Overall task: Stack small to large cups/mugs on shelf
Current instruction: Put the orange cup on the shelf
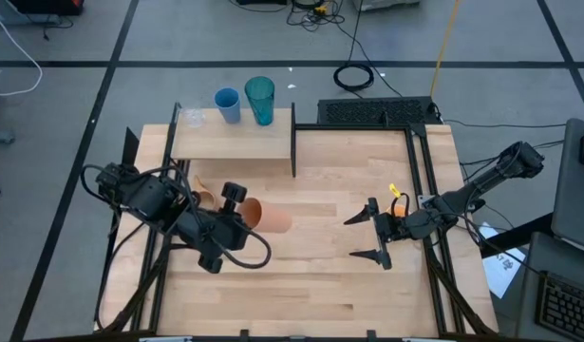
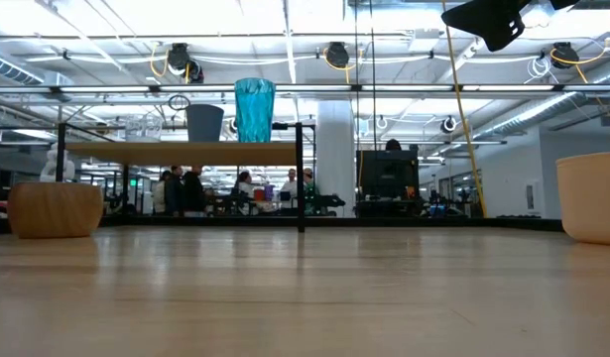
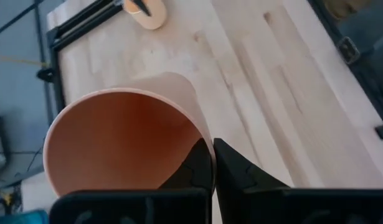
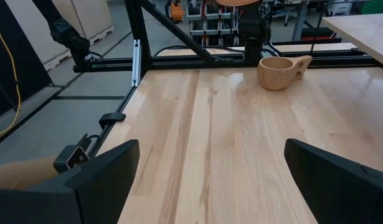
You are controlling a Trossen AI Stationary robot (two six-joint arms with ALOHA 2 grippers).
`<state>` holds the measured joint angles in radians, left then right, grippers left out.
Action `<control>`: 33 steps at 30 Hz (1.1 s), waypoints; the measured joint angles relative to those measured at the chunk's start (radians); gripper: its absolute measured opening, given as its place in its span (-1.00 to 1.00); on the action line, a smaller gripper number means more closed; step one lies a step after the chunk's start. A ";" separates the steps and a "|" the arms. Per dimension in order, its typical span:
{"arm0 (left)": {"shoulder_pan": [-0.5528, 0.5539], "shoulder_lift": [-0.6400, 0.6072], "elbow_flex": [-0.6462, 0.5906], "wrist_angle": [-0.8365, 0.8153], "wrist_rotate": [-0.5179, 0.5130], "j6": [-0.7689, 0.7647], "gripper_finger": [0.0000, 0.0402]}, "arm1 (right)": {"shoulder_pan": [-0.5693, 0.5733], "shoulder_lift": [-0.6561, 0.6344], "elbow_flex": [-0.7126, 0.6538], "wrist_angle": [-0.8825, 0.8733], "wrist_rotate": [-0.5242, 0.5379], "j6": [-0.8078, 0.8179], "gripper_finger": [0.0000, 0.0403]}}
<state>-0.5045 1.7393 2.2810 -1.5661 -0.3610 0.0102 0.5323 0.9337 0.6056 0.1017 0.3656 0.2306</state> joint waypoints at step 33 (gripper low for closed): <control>0.274 0.000 0.000 0.068 0.046 -0.816 -1.00 | 0.000 0.015 0.000 0.072 0.142 -0.061 0.94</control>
<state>-0.2304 1.7390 2.2807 -1.4982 -0.3150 -0.8055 0.5320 0.9485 0.6056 0.1732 0.5072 0.1700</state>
